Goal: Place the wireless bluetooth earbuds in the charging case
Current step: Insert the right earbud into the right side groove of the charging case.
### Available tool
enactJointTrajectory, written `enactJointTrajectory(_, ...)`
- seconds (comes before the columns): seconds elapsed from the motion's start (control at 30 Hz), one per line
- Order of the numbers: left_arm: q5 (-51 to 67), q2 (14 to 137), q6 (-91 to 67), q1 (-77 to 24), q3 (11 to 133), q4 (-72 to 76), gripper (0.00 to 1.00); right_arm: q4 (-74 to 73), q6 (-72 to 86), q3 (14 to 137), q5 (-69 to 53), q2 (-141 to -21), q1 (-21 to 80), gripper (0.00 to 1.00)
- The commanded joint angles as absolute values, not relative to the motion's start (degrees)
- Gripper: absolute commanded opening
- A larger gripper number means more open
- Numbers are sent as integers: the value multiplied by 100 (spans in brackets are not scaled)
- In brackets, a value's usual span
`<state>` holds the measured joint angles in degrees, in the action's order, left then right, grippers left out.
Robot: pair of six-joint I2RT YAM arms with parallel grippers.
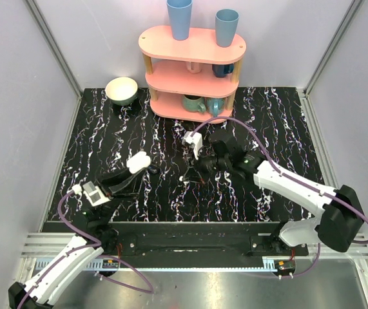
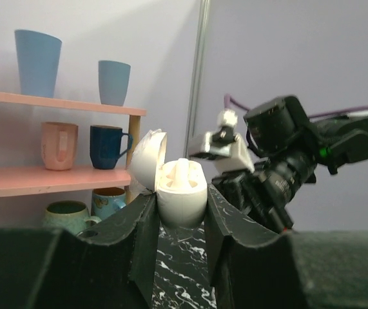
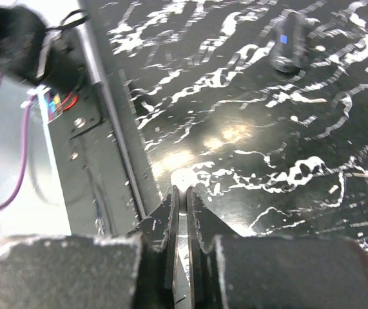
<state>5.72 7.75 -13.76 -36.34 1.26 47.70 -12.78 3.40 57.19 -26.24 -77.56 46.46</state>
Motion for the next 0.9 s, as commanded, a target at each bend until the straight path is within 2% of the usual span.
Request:
enactJointTrajectory(0.0, 1080, 1002, -1442, -3630, -440, 5036, 0, -2134, -851, 6293, -4122, -7375, 4702, 1)
enactJointTrajectory(0.5, 2751, 2065, -1310, -3630, -62, 5256, 0, -2609, -2223, 6582, -4500, -6118, 4693, 1)
enactJointTrajectory(0.87, 3840, 2821, -1467, -3630, 114, 5922, 0, -3102, -2716, 7224, -4834, -6249, 4702, 3)
